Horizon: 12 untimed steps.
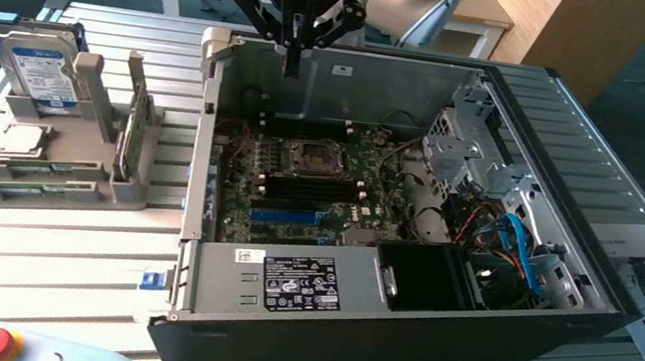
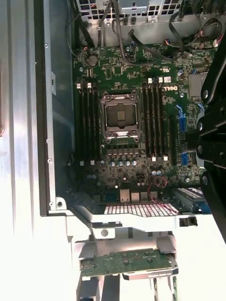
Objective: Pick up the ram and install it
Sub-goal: 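Reach for the ram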
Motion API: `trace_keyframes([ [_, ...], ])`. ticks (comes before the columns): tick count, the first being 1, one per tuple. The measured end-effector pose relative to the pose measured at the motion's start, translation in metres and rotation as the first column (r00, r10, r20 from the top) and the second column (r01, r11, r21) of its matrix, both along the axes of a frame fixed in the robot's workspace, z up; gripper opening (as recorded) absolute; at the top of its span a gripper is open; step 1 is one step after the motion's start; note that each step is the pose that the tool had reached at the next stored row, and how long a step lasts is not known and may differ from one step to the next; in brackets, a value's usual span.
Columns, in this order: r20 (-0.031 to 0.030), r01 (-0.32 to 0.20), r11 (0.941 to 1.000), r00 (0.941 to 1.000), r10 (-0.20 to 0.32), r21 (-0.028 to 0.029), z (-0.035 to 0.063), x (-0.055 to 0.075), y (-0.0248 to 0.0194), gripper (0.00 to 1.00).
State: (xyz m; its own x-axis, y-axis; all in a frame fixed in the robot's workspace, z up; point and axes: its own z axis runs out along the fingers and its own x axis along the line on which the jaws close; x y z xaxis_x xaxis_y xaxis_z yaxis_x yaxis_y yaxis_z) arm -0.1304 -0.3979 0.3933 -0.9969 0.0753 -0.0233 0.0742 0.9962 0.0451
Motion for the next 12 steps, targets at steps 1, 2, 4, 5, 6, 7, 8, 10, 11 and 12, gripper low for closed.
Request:
trace_keyframes([
  [1,0.0000,0.000,1.0000,1.0000,0.000,-0.0001,0.0000,-0.001,0.0002,0.10],
  [2,0.0001,0.000,1.0000,1.0000,0.000,0.0000,0.0000,-0.002,0.0004,0.10],
  [4,0.0000,0.000,1.0000,1.0000,0.000,-0.0001,0.0000,-0.005,0.0008,0.10],
  [5,0.0000,0.000,1.0000,1.0000,0.000,0.0000,0.0000,-0.006,0.0010,0.10],
  [6,0.0000,0.000,1.0000,1.0000,0.000,0.0000,0.0000,-0.007,0.0012,0.10],
  [7,0.0000,0.000,1.0000,1.0000,0.000,-0.0001,0.0000,-0.009,0.0015,0.10],
  [8,0.0000,0.000,1.0000,1.0000,0.000,-0.0001,0.0000,-0.010,0.0019,0.10],
  [10,-0.0001,0.000,1.0000,1.0000,0.000,-0.0001,0.0001,-0.014,0.0025,0.10],
  [11,-0.0001,0.000,1.0000,1.0000,0.000,-0.0002,0.0001,-0.015,0.0028,0.10],
  [12,0.0000,0.000,1.0000,1.0000,0.000,-0.0001,0.0000,-0.017,0.0030,0.10],
])
